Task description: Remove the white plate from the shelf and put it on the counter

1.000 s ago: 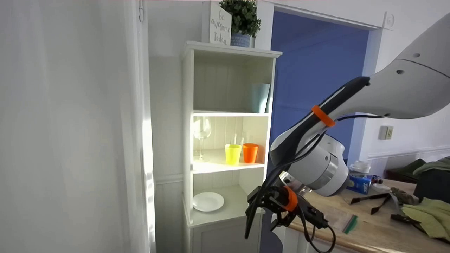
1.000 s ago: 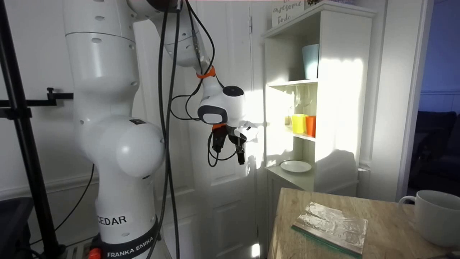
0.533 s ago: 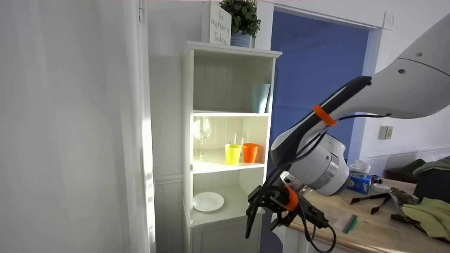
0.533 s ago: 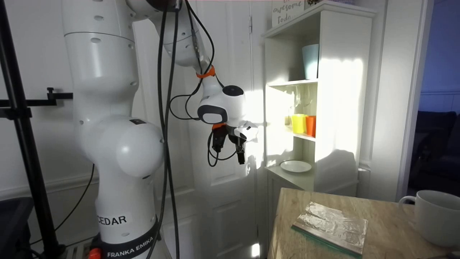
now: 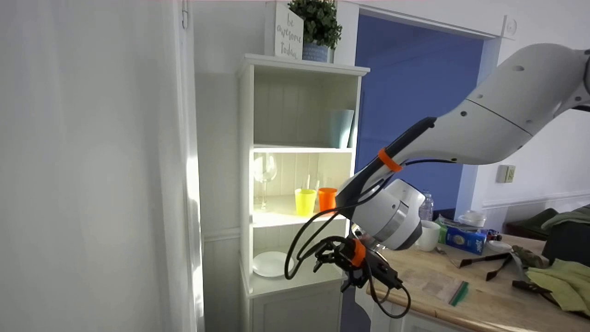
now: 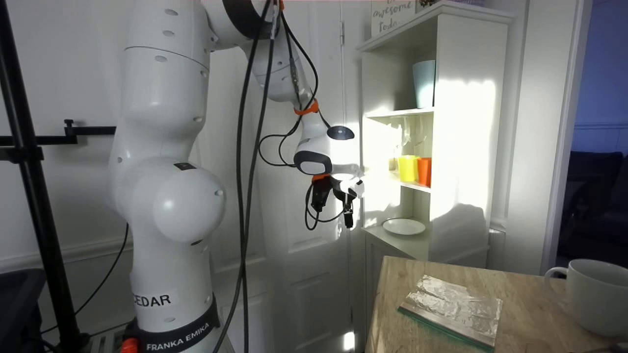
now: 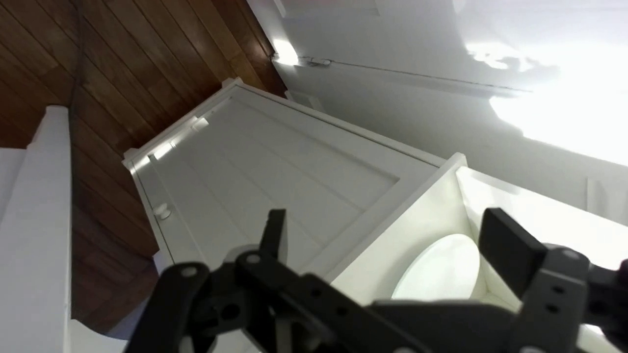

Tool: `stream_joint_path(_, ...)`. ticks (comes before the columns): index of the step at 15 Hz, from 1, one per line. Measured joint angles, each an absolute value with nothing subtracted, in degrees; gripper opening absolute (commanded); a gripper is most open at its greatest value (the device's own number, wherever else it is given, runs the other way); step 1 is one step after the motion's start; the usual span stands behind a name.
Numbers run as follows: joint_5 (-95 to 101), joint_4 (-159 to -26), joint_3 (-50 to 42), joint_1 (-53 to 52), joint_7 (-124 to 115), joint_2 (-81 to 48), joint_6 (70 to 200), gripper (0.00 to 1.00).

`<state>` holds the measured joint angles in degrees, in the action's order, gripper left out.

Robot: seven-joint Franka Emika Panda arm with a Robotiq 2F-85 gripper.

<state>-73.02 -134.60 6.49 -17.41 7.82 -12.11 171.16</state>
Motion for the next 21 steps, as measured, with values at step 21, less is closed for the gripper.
stream_joint_path(21,-117.43,-93.74,5.06,-11.66,50.85,-45.91,167.04,1.00)
